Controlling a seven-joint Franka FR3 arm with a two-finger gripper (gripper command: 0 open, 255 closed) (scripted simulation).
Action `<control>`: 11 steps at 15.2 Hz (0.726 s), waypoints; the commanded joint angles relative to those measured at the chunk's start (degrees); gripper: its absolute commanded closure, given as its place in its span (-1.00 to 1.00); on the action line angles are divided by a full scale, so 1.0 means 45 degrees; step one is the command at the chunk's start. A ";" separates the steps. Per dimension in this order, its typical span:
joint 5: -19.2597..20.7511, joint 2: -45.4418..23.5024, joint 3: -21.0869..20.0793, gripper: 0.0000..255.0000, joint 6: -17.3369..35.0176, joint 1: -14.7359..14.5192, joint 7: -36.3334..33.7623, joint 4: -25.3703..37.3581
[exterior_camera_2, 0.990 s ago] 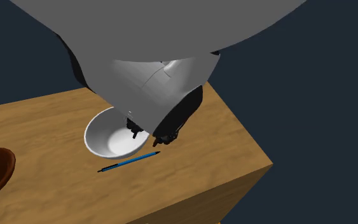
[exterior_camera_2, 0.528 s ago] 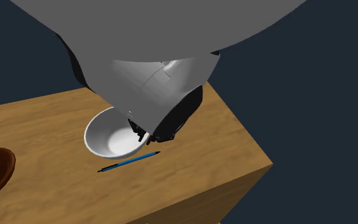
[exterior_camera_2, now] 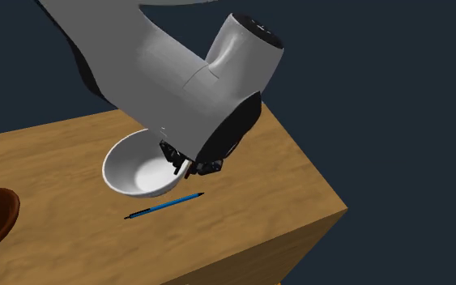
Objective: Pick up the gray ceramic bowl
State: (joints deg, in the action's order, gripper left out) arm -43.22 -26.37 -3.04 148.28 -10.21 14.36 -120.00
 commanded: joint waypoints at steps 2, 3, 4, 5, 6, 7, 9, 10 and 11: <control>0.0268 0.0442 0.0140 1.00 -0.0327 -0.0065 -0.0322 -0.0079; 0.0356 0.0585 0.0182 1.00 -0.0432 -0.0090 -0.0431 -0.0104; 0.0444 0.0727 0.0223 1.00 -0.0538 -0.0113 -0.0540 -0.0126; 0.0532 0.0868 0.0263 1.00 -0.0644 -0.0135 -0.0649 -0.0145; 0.0621 0.1007 0.0302 1.00 -0.0752 -0.0156 -0.0758 -0.0162; 0.0709 0.1144 0.0339 1.00 -0.0860 -0.0176 -0.0866 -0.0175; 0.0886 0.1414 0.0412 1.00 -0.1081 -0.0213 -0.1082 -0.0194; 0.0900 0.1434 0.0417 1.00 -0.1098 -0.0215 -0.1099 -0.0195; 0.0901 0.1434 0.0417 1.00 -0.1097 -0.0215 -0.1099 -0.0195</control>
